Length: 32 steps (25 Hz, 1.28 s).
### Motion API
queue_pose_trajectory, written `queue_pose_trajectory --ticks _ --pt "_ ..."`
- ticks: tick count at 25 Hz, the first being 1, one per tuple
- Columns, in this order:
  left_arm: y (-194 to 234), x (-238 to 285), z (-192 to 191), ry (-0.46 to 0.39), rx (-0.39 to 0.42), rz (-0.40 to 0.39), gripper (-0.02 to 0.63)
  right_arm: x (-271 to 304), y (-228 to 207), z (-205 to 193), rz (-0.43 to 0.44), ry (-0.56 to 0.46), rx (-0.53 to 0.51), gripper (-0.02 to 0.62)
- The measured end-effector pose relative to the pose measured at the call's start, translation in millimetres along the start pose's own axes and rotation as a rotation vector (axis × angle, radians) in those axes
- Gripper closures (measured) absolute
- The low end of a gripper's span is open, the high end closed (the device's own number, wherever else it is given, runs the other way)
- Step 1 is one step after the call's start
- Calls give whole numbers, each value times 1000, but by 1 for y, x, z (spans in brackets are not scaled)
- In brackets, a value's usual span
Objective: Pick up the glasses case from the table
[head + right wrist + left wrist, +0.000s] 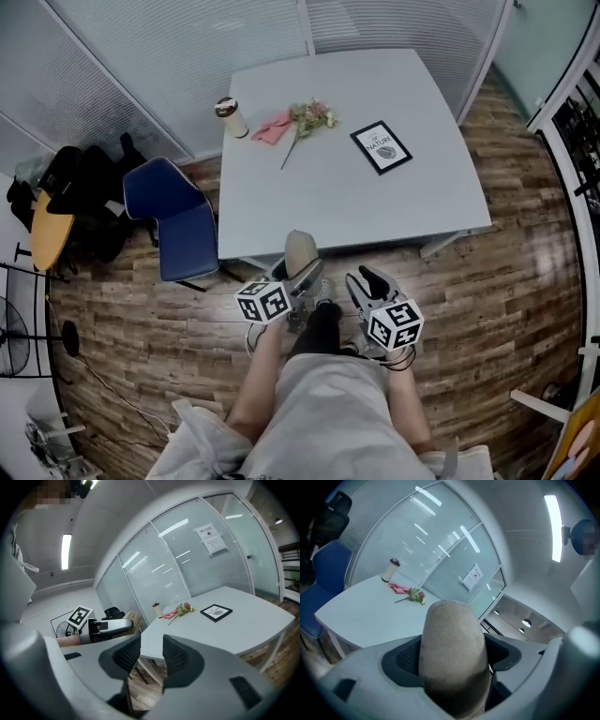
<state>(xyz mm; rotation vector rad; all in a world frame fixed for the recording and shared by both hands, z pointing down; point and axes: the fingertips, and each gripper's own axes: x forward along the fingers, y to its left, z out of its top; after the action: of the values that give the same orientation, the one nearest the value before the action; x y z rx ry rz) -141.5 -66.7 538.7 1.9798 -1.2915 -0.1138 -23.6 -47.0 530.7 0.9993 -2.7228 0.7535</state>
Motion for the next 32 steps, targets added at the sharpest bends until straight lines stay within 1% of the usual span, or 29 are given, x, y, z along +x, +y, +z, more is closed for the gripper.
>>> queue_pose_trajectory --ticks 3,7,11,16,21,24,28,29,32 --pt "-3 -14 -8 -12 -6 -4 215 -11 5 -9 -13 -14 26 453" --pt "-10 -19 -16 -34 -41 -34 215 -23 6 -19 -23 -1 23 456" --pt "-15 -21 -18 -23 -8 -45 215 -29 9 -23 -28 -7 27 465" --pt "-18 -20 -13 -35 0 -59 215 -33 10 -16 -34 -24 7 483" --pt "-24 -19 -8 -45 7 -73 215 -34 13 -15 -39 -21 -3 518" --pt "-28 -17 -7 -45 8 -79 215 -36 7 -13 -65 -24 11 551" --pt "-29 -15 -6 -41 11 -83 215 -37 -1 -11 -90 -36 37 577" --pt "-29 -15 -7 -41 10 -83 215 -38 -3 -12 -97 -32 39 597" --pt "-30 -16 -8 -40 9 -84 215 -40 -5 -15 -112 -22 34 598"
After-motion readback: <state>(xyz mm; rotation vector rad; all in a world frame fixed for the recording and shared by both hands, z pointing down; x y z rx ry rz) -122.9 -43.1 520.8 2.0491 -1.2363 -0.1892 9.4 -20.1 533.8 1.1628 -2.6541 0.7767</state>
